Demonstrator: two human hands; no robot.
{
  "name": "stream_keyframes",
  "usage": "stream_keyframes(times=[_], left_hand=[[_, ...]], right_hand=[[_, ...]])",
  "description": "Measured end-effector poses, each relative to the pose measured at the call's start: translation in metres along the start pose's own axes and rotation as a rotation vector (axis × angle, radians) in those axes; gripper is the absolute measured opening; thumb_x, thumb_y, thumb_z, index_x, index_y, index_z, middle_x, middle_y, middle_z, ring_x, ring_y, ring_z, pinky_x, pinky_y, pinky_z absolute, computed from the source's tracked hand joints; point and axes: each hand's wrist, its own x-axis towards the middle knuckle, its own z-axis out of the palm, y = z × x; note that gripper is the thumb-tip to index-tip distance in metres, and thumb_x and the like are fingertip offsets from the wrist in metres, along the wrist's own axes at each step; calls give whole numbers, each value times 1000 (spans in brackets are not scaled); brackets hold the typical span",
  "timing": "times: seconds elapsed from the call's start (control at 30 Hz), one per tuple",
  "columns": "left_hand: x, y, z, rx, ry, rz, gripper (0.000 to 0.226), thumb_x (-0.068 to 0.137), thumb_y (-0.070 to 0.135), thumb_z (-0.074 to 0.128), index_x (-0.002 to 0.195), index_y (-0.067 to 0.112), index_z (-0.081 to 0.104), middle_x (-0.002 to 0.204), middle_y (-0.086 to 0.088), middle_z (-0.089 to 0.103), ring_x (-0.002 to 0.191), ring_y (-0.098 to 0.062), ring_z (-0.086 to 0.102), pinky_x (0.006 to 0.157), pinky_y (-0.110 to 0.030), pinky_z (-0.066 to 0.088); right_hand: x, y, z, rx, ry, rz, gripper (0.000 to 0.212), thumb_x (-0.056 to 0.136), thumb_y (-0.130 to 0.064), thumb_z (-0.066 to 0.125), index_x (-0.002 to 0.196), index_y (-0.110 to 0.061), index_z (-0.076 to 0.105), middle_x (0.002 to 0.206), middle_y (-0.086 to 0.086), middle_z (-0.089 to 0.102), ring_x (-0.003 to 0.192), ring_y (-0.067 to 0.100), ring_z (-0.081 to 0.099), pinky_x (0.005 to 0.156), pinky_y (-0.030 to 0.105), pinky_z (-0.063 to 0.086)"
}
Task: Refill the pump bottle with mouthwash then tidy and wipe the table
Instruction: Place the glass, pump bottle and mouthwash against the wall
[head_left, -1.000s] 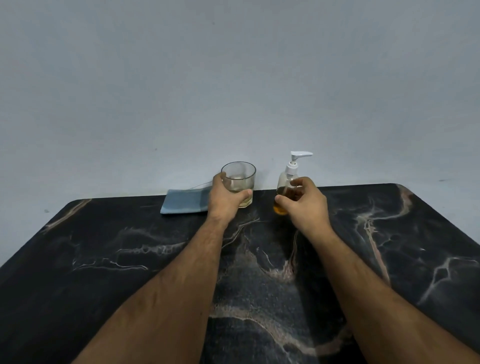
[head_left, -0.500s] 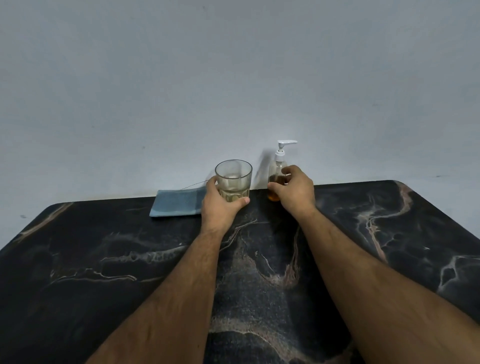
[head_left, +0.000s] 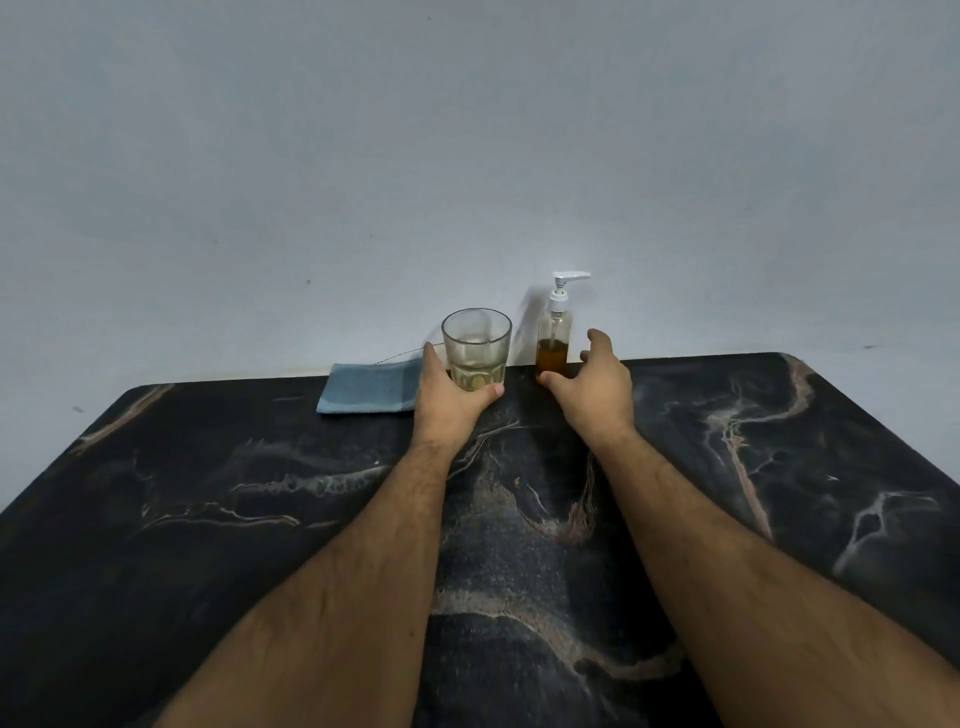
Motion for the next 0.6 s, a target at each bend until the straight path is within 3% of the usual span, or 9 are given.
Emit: stream_keyframes(times=[0.1,0.2,0.47,0.6], left_hand=[[-33,5,-6,-16,-10,-8,99,76,28,83,153,13,22,151,-7,41,139,-22,39,109,-30,32],[-76,11,-13,-57,-9,-8,93,82,29,78,155,18,22,159,-5,33,145,-20,32,119,-41,30],[-211,46,-29,-159,-144,96,57,92,20,67,145,16,45,144,-1,53,130,-10,52,107,-27,42],[-263,59,-30,-173,-176,132,48,94,20,64,140,15,51,136,1,59,119,-5,56,101,-21,44]], right_hand=[[-31,-5,-17,19,63,10,73,86,-27,74,147,-14,37,141,9,53,128,25,51,103,35,45],[-70,-9,-41,81,103,-21,64,86,-26,73,142,-16,44,140,5,54,129,20,51,105,36,46],[-191,-9,-117,116,114,-173,34,88,-29,68,120,-20,60,112,-6,64,100,6,59,87,26,52],[-235,0,-151,164,118,-201,24,89,-27,68,112,-21,63,105,-7,65,96,5,61,83,22,52]])
